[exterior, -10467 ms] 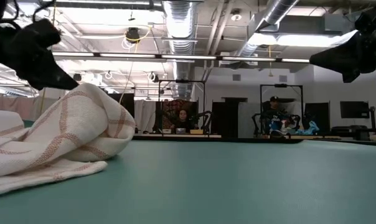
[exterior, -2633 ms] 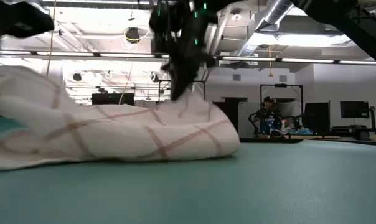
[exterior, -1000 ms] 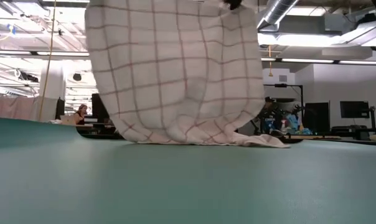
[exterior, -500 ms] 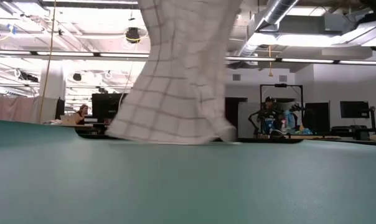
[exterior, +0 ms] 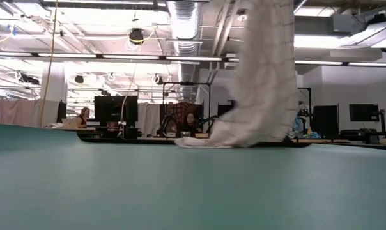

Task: Roll towel into tight, uniform cylinder
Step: Fold the white towel

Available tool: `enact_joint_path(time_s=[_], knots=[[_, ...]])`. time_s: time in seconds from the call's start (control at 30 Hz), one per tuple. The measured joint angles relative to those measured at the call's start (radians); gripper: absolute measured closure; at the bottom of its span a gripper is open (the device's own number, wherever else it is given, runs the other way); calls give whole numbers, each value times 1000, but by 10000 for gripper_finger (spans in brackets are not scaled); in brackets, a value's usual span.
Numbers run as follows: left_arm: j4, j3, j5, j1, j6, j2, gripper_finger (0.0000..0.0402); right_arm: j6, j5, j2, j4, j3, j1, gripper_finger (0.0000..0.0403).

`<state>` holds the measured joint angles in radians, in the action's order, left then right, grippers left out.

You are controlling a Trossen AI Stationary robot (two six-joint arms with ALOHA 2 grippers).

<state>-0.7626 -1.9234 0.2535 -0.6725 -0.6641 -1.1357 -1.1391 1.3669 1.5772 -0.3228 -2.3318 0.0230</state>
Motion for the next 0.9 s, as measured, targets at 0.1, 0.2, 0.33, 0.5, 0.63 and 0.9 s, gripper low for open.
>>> enact_joint_path(time_s=[0.1, 0.2, 0.33, 0.5, 0.63, 0.9], knots=[[-171, 39, 248, 18, 84, -24, 401, 232, 35, 10, -268, 0, -110, 396], [-236, 152, 323, 73, 132, -51, 401, 544, 27, 43, -551, 2, -217, 396], [-189, 392, 212, 172, 159, -75, 398, 977, 21, 101, -925, 2, -357, 396], [-27, 714, 178, 259, 128, -70, 389, 1557, -15, 187, -1224, 35, -539, 396], [258, 945, 191, 322, 156, -67, 388, 1695, -168, 218, -1155, 129, -686, 396], [803, 1195, 182, 434, 226, -77, 388, 2197, -419, 381, -1219, 336, -884, 396]])
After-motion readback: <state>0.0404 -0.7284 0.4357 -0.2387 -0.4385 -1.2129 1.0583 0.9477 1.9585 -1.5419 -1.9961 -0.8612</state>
